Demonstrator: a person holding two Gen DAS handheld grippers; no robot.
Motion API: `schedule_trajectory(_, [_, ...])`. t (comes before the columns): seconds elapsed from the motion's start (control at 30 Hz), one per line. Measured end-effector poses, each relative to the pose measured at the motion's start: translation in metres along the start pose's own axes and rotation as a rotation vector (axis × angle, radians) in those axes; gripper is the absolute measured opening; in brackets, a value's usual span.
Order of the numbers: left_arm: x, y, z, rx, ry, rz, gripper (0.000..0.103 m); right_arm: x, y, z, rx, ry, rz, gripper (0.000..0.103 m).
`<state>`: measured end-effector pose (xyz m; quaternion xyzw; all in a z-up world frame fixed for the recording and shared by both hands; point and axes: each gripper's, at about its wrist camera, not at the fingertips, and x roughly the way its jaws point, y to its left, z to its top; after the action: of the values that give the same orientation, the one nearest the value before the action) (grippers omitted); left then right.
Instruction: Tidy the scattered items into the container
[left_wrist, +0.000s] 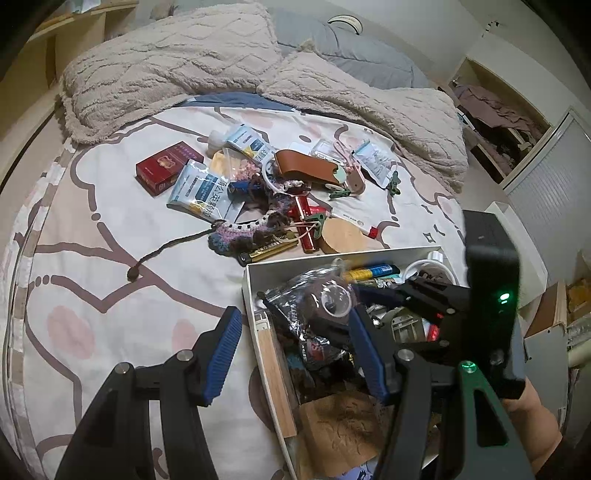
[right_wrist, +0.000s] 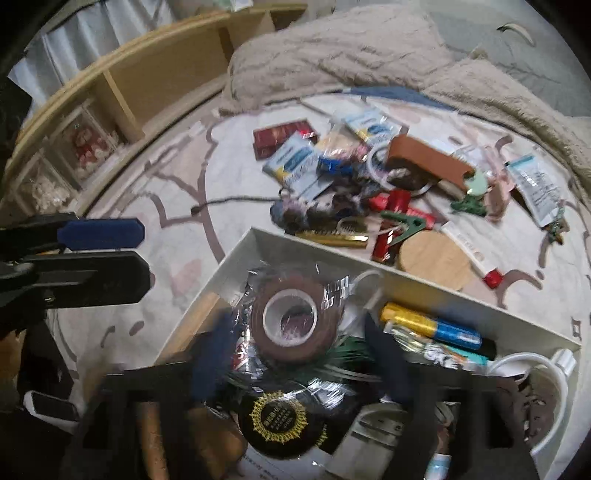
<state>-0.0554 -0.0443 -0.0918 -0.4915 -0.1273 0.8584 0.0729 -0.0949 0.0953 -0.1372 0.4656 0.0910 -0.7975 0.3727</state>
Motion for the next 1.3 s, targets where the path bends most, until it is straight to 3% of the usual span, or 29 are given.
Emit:
schedule_trajectory(0.07, [-0.002, -0.001, 0.0, 0.0, -0.004, 0.002, 0.061, -0.012, -0.001, -0.002, -0.012, -0.036, -0.006, 0.1])
schedule_trajectory(0.2, [-0.009, -0.007, 0.001, 0.014, -0.04, 0.003, 0.093, -0.036, -0.005, -0.005, -0.018, -0.094, -0.03, 0.103])
schedule_trajectory(0.33, [-0.016, -0.018, 0.001, 0.061, -0.067, 0.018, 0.102, -0.056, -0.014, -0.007, 0.002, -0.135, -0.042, 0.103])
schedule_trajectory(0.5, [-0.022, -0.028, 0.001, 0.097, -0.096, 0.043, 0.102, -0.083, -0.022, -0.013, 0.016, -0.197, -0.06, 0.103])
schedule_trajectory(0.9, [-0.064, -0.054, -0.002, 0.123, -0.249, 0.076, 0.102, -0.152, -0.03, -0.03, 0.034, -0.352, -0.112, 0.103])
schedule_trajectory(1.3, [-0.092, -0.088, -0.042, 0.232, -0.33, 0.219, 0.102, -0.197, -0.04, -0.063, 0.047, -0.427, -0.18, 0.103])
